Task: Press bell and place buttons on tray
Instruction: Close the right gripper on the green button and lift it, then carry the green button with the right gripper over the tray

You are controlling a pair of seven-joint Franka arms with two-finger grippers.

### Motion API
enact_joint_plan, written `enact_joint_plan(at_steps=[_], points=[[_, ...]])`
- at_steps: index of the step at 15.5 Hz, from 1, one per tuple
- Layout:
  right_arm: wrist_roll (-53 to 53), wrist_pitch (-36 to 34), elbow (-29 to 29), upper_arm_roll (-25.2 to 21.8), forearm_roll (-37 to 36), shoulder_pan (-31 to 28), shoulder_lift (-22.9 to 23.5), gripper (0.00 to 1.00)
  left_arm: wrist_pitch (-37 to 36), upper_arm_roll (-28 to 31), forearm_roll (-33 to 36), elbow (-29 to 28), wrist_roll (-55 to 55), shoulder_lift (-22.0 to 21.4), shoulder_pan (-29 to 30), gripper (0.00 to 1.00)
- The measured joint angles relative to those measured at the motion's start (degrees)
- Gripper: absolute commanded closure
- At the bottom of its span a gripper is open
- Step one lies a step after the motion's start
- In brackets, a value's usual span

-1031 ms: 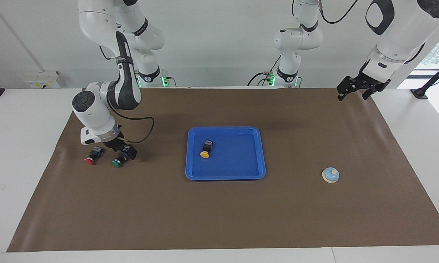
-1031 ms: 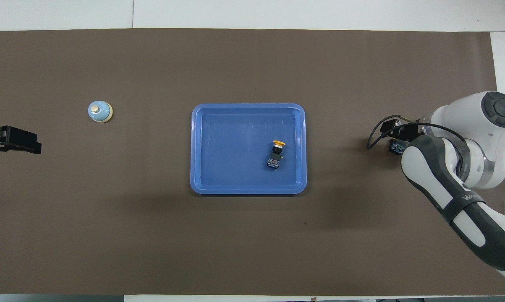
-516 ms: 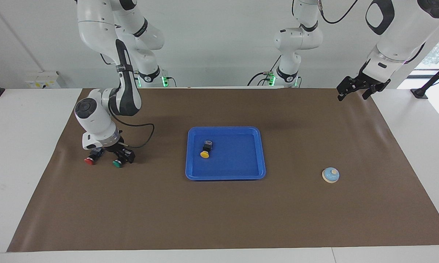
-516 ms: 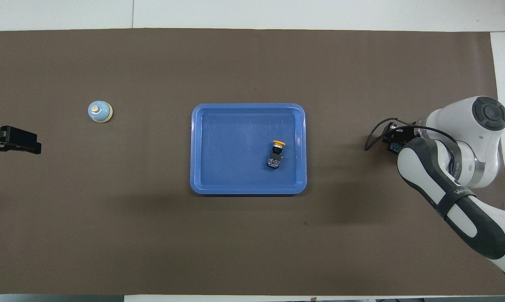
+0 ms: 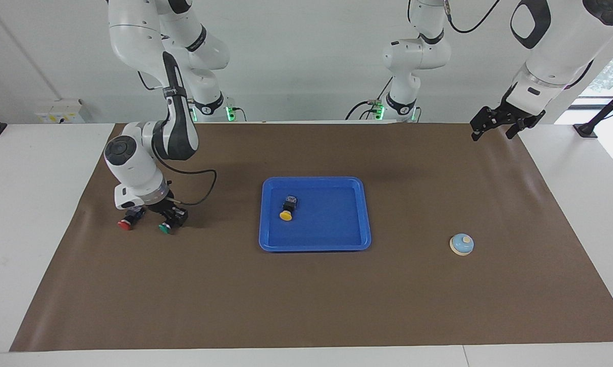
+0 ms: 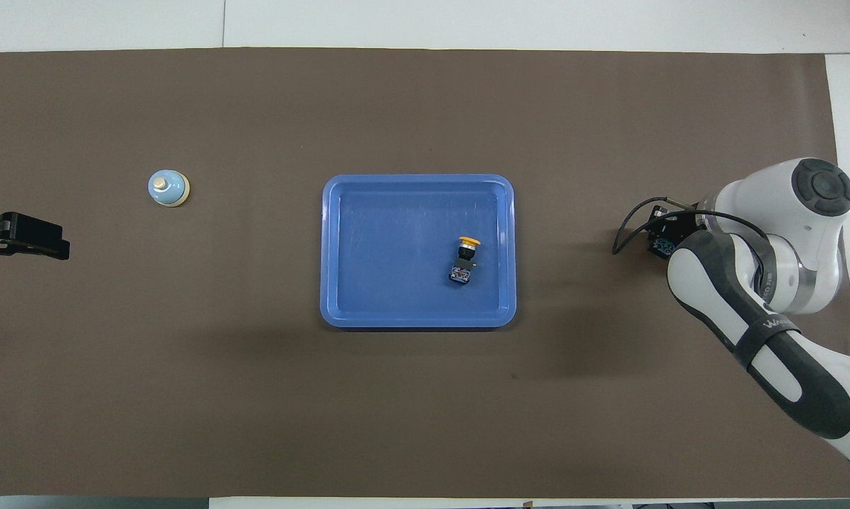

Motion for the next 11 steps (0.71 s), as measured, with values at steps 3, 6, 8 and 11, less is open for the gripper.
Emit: enact_joint_plan(at_steps=[3,6,8,11], points=[[0.0,-7.1,6.2,0.2,0.0,3.4,-0.2,1.00,0.0,0.0,0.0,0.0,0.0,0.0,0.0,0.00],[0.5,-11.5,11.0,0.4,0.1,8.9,-0.4,1.00,0.0,0.0,0.0,0.0,0.0,0.0,0.0,0.00],[1.7,-12.9,13.1,0.5,0.1,13.4,-0.4,1.00,0.0,0.0,0.0,0.0,0.0,0.0,0.0,0.00],[4.9,-13.1,14.6,0.7,0.4,20.7,-0.4,1.00,0.0,0.0,0.0,0.0,0.0,0.0,0.0,0.00]])
